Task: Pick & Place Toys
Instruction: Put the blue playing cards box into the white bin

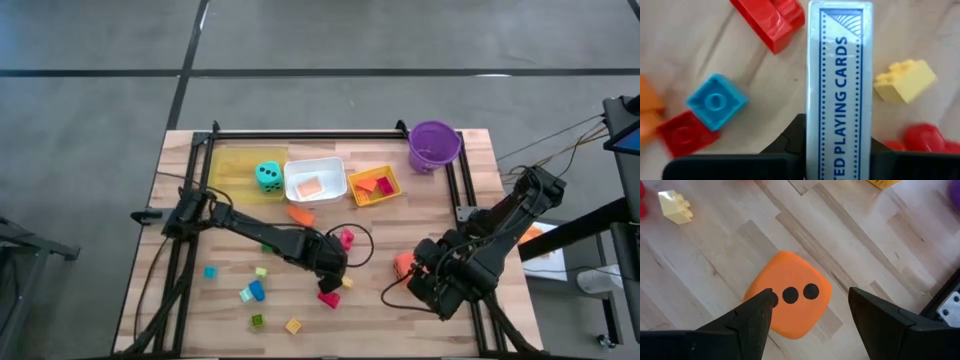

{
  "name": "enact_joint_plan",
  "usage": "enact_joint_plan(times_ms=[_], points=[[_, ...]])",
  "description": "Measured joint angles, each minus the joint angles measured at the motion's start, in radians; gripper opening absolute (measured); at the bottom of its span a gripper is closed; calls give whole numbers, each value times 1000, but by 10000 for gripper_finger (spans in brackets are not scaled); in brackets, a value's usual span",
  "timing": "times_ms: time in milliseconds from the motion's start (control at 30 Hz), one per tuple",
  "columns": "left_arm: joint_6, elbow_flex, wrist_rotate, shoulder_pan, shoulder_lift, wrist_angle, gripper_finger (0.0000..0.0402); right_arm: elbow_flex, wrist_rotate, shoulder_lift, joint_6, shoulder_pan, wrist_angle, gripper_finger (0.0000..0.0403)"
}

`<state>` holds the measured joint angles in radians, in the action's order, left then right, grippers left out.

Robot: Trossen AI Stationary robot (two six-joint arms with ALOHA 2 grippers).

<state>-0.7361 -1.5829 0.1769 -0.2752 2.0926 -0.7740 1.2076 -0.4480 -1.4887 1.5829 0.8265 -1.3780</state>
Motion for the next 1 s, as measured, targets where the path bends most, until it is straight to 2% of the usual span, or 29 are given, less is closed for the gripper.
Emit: enact_joint_plan(times_ms=[100,267,367,600,800,900,1000], points=[[51,0,67,2,-58,-43,52,0,-21,0,4,0,4,258],[220,0,283,38,-136,-51,52,0,-112,0,4,0,12,258],[313,-1,329,89,-165,-56,52,0,-140,0,-3,0,23,258],[388,0,310,293,-203,-93,52,3,-221,1,-21,-9,28,258],[427,0,178,460,-189,-65,52,20,-237,1,-72,-30,33,258],[477,0,153,503,-169,-61,52,21,-241,1,-76,-33,33,258],[605,15,120,509,-161,-47,52,21,-256,1,-90,-33,34,258]])
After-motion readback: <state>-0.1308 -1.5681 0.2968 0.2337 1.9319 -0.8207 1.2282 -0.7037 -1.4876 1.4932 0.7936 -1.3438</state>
